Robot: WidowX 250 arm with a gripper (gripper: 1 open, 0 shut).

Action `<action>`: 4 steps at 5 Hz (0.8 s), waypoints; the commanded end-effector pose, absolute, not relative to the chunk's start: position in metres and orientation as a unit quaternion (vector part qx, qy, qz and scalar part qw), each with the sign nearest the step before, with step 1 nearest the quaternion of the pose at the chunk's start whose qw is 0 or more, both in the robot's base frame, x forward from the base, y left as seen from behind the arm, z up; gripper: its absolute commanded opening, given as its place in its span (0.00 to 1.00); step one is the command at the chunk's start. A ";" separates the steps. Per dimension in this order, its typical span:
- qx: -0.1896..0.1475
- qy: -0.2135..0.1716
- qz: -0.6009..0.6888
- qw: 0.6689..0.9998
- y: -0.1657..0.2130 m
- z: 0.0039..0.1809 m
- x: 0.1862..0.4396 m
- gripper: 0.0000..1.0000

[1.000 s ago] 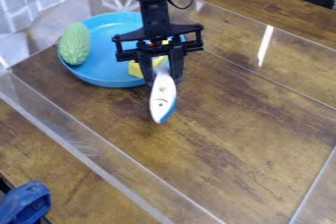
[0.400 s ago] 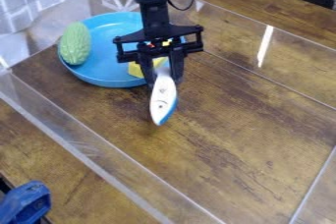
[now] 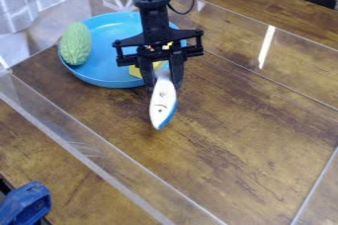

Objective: Put the white object in the blue tray

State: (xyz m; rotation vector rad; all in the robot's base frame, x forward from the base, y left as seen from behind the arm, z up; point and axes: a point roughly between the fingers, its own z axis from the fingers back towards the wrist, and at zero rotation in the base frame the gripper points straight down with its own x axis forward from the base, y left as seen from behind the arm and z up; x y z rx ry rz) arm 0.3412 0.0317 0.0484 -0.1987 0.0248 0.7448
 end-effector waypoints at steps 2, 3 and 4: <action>-0.109 -0.031 0.348 0.930 0.024 0.075 0.349 0.00; -0.111 -0.034 0.348 0.930 0.023 0.076 0.349 0.00; -0.115 -0.035 0.348 0.930 0.021 0.076 0.349 0.00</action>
